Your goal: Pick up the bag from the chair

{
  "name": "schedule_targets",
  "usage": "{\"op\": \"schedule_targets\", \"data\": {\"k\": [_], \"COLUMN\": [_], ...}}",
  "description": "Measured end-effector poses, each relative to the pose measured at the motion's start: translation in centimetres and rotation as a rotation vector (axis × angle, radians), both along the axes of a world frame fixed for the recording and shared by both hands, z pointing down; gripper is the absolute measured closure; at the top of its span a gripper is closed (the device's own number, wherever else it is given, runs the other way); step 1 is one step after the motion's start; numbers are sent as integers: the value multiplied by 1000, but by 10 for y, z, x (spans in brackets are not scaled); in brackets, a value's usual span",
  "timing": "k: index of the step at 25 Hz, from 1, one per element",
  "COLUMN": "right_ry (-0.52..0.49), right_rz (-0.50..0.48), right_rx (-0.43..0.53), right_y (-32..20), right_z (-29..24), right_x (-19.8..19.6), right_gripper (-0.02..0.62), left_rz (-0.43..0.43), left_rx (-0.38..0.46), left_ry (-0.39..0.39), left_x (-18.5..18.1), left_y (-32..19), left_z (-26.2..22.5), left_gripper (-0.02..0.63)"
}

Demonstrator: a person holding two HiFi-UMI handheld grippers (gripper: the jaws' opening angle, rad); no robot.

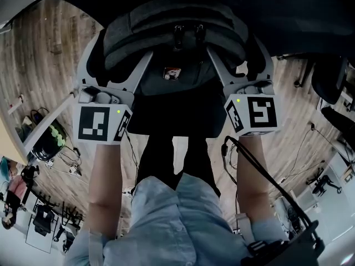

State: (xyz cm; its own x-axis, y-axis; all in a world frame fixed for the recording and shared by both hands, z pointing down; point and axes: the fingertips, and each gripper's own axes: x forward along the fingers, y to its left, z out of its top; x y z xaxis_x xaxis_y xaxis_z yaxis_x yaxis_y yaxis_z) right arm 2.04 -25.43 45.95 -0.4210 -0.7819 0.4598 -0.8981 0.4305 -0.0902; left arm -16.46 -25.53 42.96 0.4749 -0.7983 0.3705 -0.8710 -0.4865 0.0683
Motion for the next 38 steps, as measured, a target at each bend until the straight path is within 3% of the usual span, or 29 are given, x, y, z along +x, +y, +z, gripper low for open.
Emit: {"op": "schedule_targets", "data": {"k": [5,16,26,38], "right_ry": [46,48,36,22], "right_rz": [6,-10,-12,-28], "right_rx": [-3,-18,-9,58], "right_y": [-1,13,43,85], "right_z": [2,2,-5,-28], "right_x": [-1,-7,-12,-22], "right_gripper": [233,393,442,457], "left_rz": [21,17,-22,-25], "left_rx": [-16,-14,23,59], "left_ry": [20,18,1,-30], "left_x": [-1,1,-3,-11], "left_y": [0,19,51,99], "left_z": [2,0,-6,-22], "left_gripper": [266,379,402,422]}}
